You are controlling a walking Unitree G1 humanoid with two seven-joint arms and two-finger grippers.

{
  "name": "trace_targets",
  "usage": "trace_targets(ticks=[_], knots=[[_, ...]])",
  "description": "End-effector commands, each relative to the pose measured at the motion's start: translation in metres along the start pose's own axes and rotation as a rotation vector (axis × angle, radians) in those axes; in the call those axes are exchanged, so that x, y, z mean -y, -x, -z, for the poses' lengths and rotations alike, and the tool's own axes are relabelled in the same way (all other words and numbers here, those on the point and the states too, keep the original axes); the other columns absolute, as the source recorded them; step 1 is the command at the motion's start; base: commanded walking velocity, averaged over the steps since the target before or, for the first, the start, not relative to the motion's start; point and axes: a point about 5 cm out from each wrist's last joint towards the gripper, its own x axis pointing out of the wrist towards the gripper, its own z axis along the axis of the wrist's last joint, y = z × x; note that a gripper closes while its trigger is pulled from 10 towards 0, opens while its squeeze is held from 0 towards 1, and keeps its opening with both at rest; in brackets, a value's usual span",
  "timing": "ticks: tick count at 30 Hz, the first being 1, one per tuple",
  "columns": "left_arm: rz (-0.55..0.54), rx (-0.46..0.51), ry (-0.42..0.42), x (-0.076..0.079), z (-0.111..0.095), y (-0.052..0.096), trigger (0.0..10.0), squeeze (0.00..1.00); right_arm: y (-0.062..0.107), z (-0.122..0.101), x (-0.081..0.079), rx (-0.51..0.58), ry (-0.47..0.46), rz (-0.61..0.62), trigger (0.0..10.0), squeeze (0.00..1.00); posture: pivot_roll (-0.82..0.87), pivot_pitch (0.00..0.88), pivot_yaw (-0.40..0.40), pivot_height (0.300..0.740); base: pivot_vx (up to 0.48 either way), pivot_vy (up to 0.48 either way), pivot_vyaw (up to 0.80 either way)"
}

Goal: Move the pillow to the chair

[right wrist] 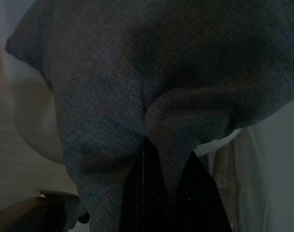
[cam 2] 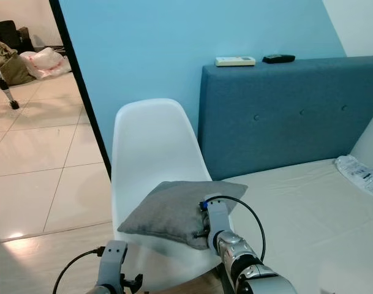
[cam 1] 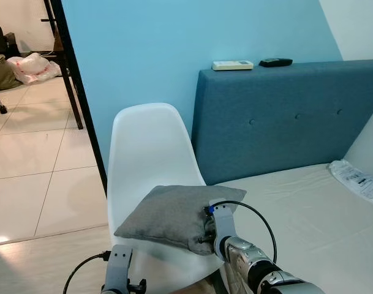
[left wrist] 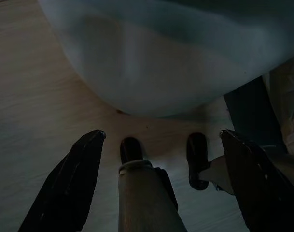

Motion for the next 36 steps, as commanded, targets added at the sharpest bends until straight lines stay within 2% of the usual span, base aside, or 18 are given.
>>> trace_targets(ticks=[1, 7, 12, 15, 16, 27, 36], knots=[[0.007, -0.007, -0.014, 0.001, 0.002, 0.001, 10.0, 0.00, -0.001, -0.001, -0.005, 0.015, 0.005, -0.024, 10.0, 0.00, 0.05, 0.000, -0.020, 0.670, 0.000, 0.000, 0.00], [0.002, -0.010, -0.021, -0.002, 0.006, 0.002, 10.0, 0.00, -0.001, 0.009, -0.012, -0.017, 0.054, -0.060, 10.0, 0.00, 0.06, 0.000, -0.032, 0.645, 0.000, 0.000, 0.00], [-0.005, -0.011, -0.020, -0.004, 0.008, 0.003, 10.0, 0.00, 0.000, 0.021, -0.009, -0.074, 0.103, -0.039, 10.0, 0.00, 0.06, 0.000, -0.040, 0.625, 0.000, 0.000, 0.00], [-0.006, -0.011, -0.020, -0.004, 0.008, 0.004, 10.0, 0.00, 0.001, 0.025, -0.008, -0.085, 0.107, -0.032, 10.0, 0.00, 0.07, 0.000, -0.043, 0.615, 0.000, 0.000, 0.00], [-0.007, -0.011, -0.020, -0.004, 0.009, 0.004, 10.0, 0.00, 0.001, 0.026, -0.008, -0.078, 0.084, -0.036, 10.0, 0.00, 0.07, 0.000, -0.044, 0.615, 0.000, 0.000, 0.00], [-0.014, -0.006, -0.028, -0.007, 0.007, 0.004, 10.0, 0.00, 0.000, 0.017, -0.012, -0.044, 0.078, -0.057, 10.0, 0.00, 0.08, 0.000, -0.035, 0.615, 0.000, 0.000, 0.00], [-0.014, 0.003, -0.032, -0.008, 0.008, 0.004, 10.0, 0.00, -0.003, 0.015, -0.024, -0.073, 0.141, -0.061, 10.0, 0.00, 0.11, 0.000, -0.044, 0.615, 0.000, 0.000, 0.00]])
